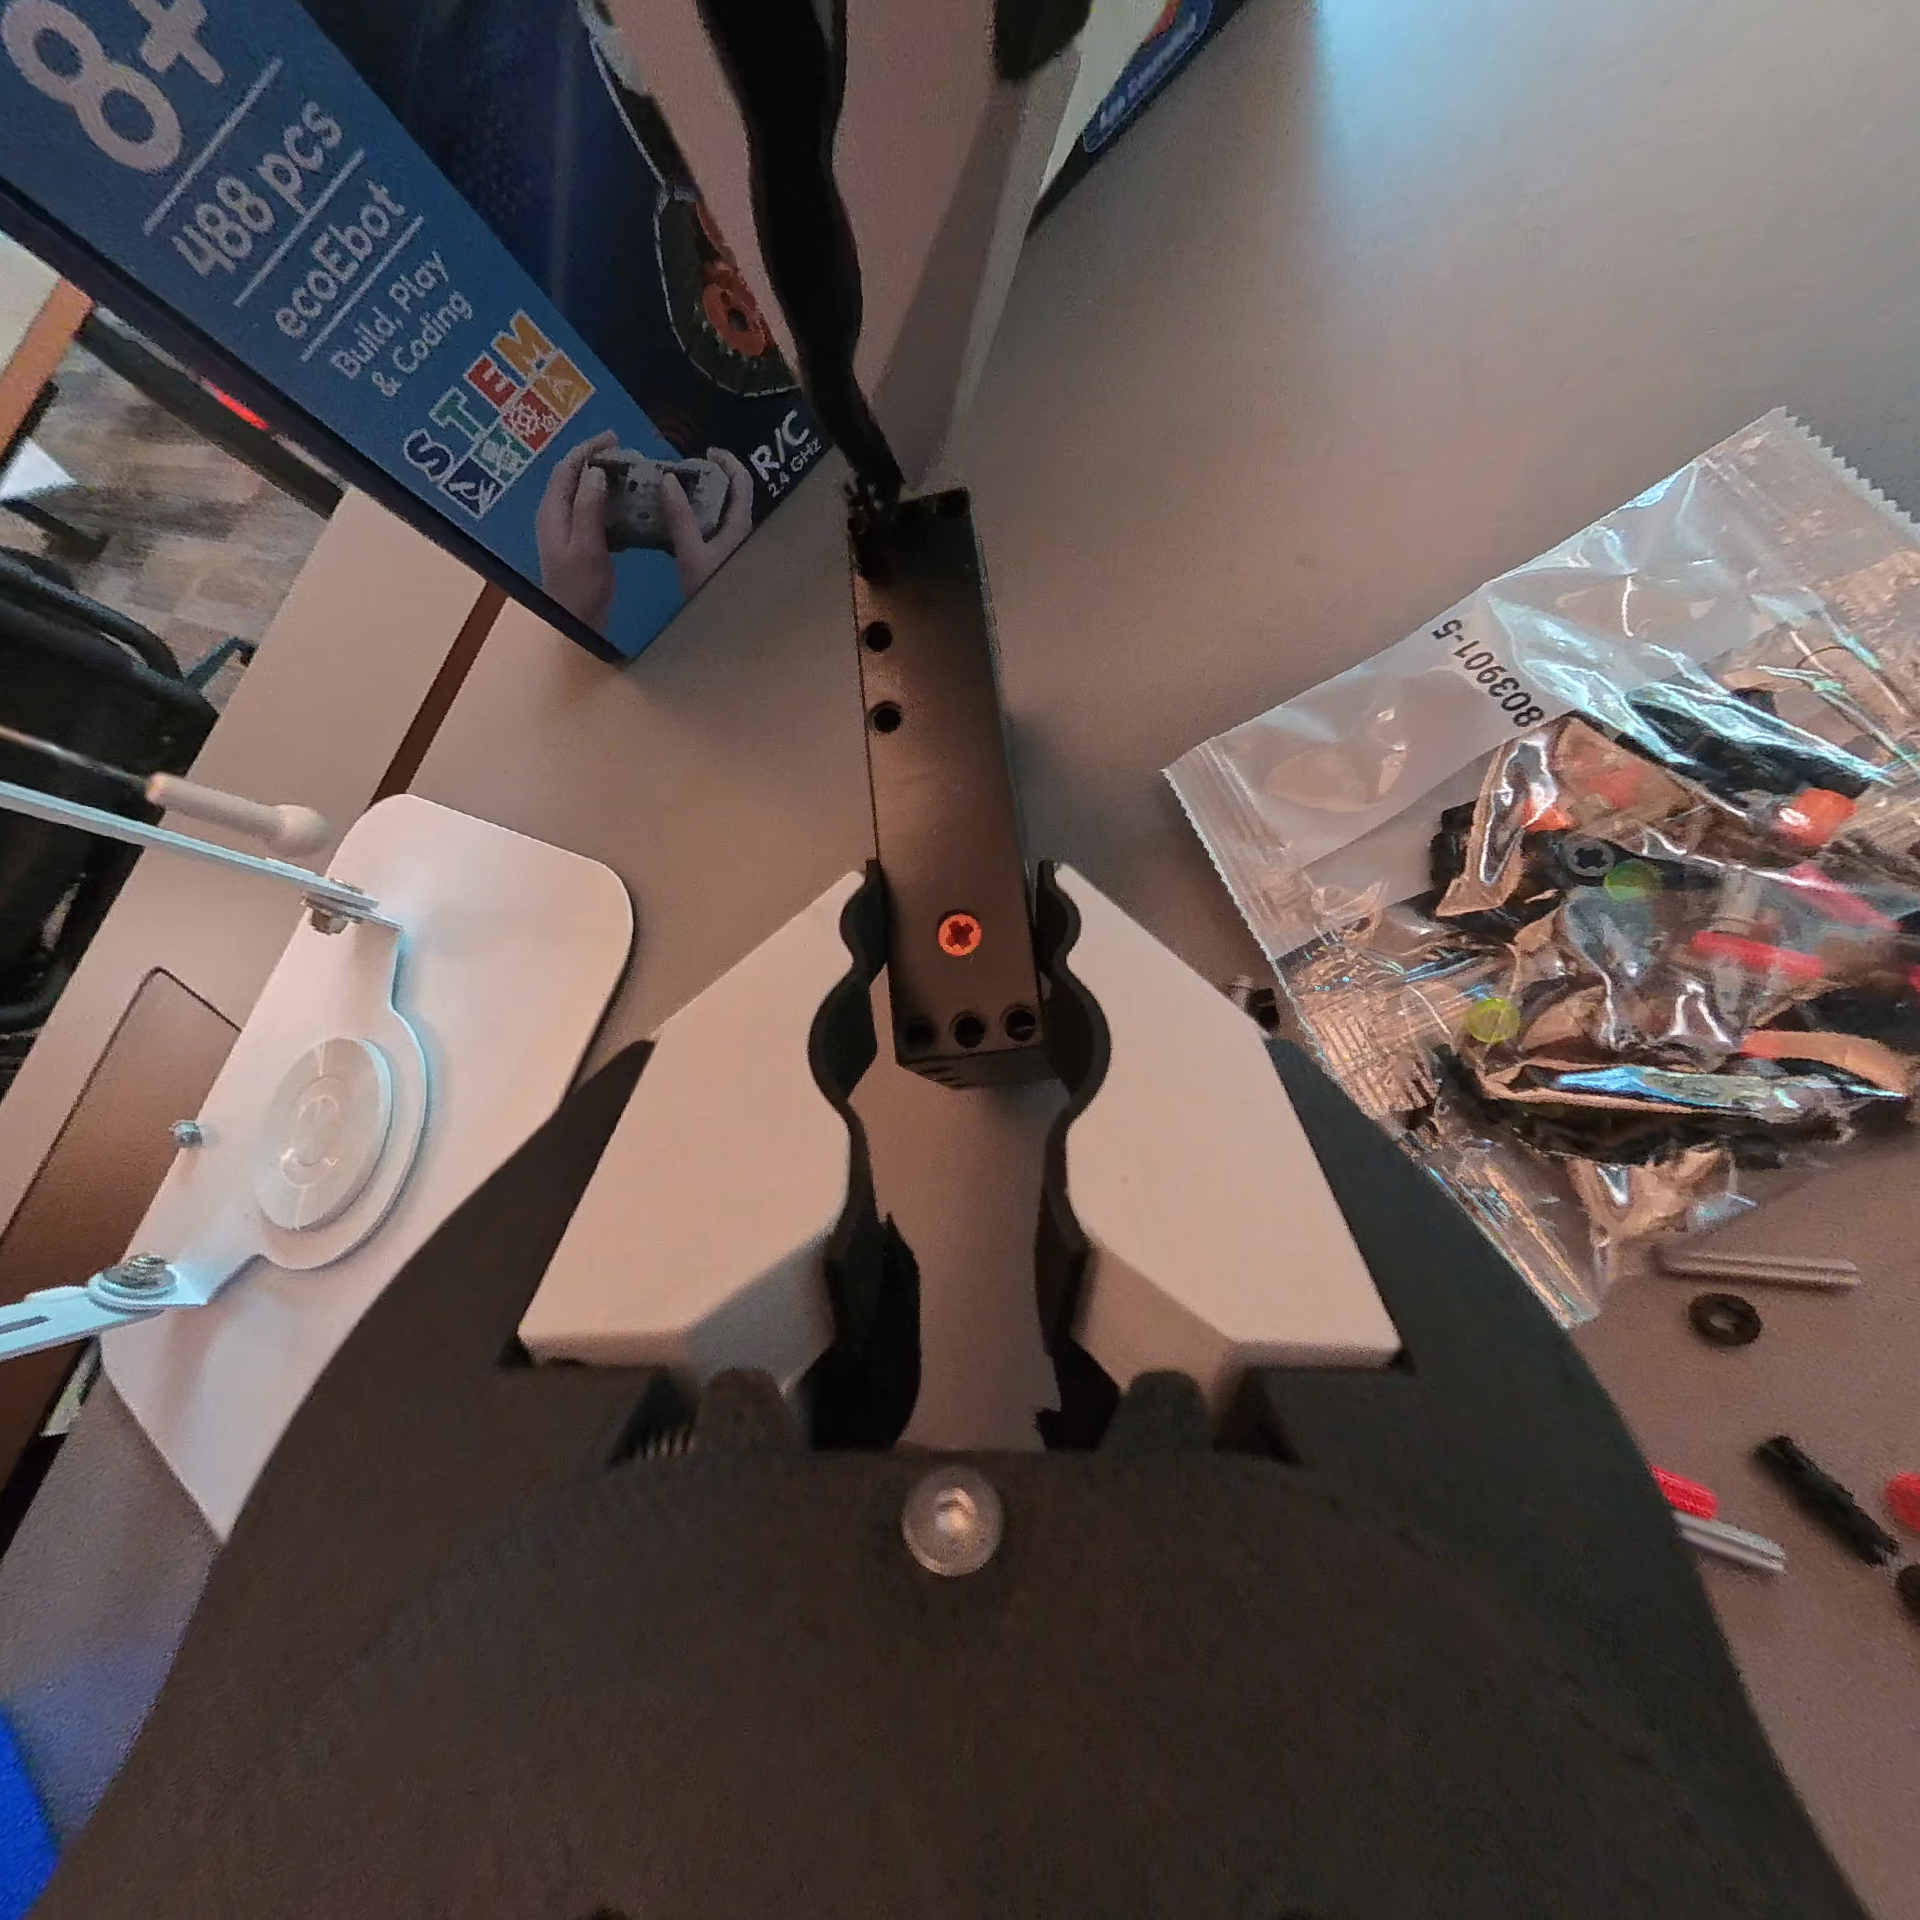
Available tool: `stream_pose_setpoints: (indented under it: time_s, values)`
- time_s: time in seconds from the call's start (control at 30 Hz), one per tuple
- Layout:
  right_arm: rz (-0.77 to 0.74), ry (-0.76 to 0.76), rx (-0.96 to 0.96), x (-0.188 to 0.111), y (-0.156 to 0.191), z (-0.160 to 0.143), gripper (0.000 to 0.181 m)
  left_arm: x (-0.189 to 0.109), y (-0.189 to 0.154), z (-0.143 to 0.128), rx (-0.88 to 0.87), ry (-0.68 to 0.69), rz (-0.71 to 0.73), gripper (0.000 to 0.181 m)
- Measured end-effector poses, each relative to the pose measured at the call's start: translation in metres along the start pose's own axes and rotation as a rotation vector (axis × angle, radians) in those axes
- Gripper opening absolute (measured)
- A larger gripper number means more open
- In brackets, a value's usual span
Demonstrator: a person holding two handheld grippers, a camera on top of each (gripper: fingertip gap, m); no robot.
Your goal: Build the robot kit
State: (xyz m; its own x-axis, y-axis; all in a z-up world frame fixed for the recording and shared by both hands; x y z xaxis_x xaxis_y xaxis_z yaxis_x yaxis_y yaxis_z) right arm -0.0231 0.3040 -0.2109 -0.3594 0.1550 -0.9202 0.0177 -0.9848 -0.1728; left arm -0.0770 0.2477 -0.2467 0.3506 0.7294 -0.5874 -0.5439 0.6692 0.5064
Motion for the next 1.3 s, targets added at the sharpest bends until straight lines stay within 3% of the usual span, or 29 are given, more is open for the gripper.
stream_pose_setpoints:
  time_s: [0.23,0.47,0.53,0.7,0.83,0.93,1.3]
  values:
    - [0.014,-0.193,0.133,-0.024,0.007,0.002,0.002,0.002,-0.004,-0.004,-0.196,-0.018,-0.118,0.025]
    - [0.005,-0.293,0.241,-0.026,0.017,-0.012,0.002,-0.009,0.003,0.003,-0.214,-0.058,-0.112,0.045]
    - [0.077,-0.373,0.275,-0.035,0.028,-0.007,0.002,-0.018,0.011,0.011,-0.146,-0.105,-0.045,0.050]
    - [0.324,-0.558,0.363,-0.053,0.060,0.011,0.002,-0.060,0.006,0.067,0.274,-0.356,0.219,0.038]
    - [0.486,-0.659,0.413,-0.062,0.079,0.021,0.002,-0.068,-0.016,0.085,0.499,-0.401,0.317,0.029]
    - [0.529,-0.680,0.425,-0.063,0.085,0.021,0.002,-0.070,-0.016,0.087,0.535,-0.408,0.362,0.016]
    - [0.655,-0.800,0.479,-0.078,0.088,0.017,0.002,-0.080,-0.018,0.090,0.546,-0.470,0.377,0.013]
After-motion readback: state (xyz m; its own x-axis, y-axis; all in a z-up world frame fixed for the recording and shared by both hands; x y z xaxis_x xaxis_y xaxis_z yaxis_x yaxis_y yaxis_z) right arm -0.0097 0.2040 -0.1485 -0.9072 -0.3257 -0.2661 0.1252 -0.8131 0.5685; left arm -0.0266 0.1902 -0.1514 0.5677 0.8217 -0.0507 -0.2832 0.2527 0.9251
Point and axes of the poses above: each gripper's, where its closed fingertips meet, x out along the fingers, z out of its top, y = z × x across the jaws, the point moved 2 cm from there along -x, back along the fingers, and after that the axes turned 10 degrees about x, right-handed, at the moved point
